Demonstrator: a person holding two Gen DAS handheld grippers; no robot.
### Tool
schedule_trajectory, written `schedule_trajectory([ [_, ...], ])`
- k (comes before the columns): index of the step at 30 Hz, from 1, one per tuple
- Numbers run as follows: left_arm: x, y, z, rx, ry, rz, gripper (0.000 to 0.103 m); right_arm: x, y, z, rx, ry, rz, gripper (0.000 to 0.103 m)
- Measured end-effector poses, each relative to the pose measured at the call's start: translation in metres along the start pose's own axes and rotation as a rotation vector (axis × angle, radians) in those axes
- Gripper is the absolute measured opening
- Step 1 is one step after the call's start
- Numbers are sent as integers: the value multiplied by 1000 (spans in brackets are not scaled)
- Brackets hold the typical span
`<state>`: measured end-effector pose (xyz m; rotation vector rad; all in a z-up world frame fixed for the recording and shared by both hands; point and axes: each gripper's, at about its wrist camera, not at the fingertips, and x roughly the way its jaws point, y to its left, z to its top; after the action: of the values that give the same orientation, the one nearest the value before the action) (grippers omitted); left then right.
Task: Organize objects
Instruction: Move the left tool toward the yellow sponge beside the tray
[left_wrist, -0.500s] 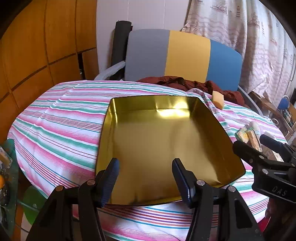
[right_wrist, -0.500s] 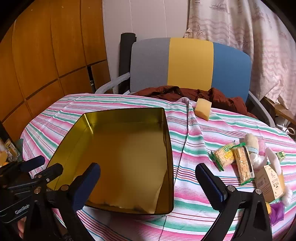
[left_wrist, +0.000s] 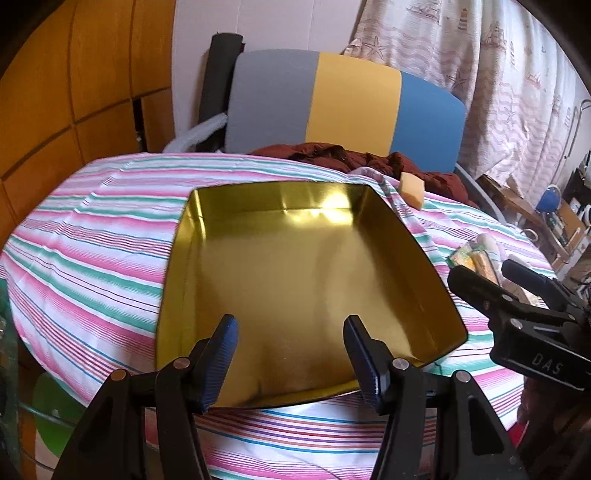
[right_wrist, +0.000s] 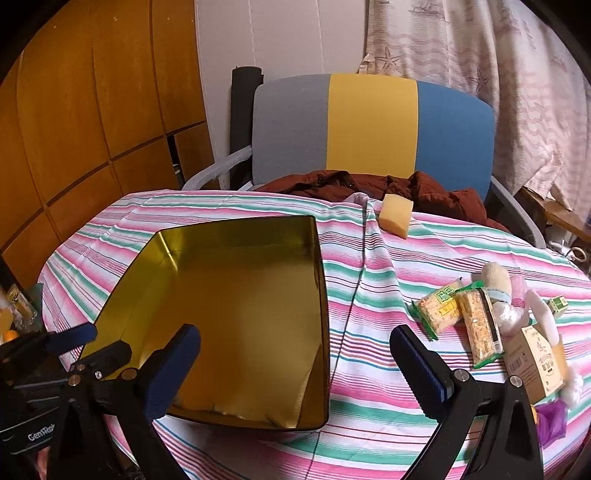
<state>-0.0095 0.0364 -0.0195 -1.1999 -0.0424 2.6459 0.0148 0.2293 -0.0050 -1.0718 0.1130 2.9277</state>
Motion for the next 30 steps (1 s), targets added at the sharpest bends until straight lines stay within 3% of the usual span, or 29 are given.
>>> schedule_trajectory([
  [11,9,-12,5,41,18,-70,60,2,-29,5,72,5,-47,103],
  [14,12,-15,11,38,24,-111,70,2,-43,7,95,12,-66,103],
  [19,13,-29,30,53,-7,-155,81,-2,-77,14,128,15,-107,103],
  [24,22,-54,60,119,-10,-209,82,-9,-116,26,157,5,-157,103],
  [30,47,-98,101,201,9,-212,82,-17,-165,44,157,-51,-245,103],
])
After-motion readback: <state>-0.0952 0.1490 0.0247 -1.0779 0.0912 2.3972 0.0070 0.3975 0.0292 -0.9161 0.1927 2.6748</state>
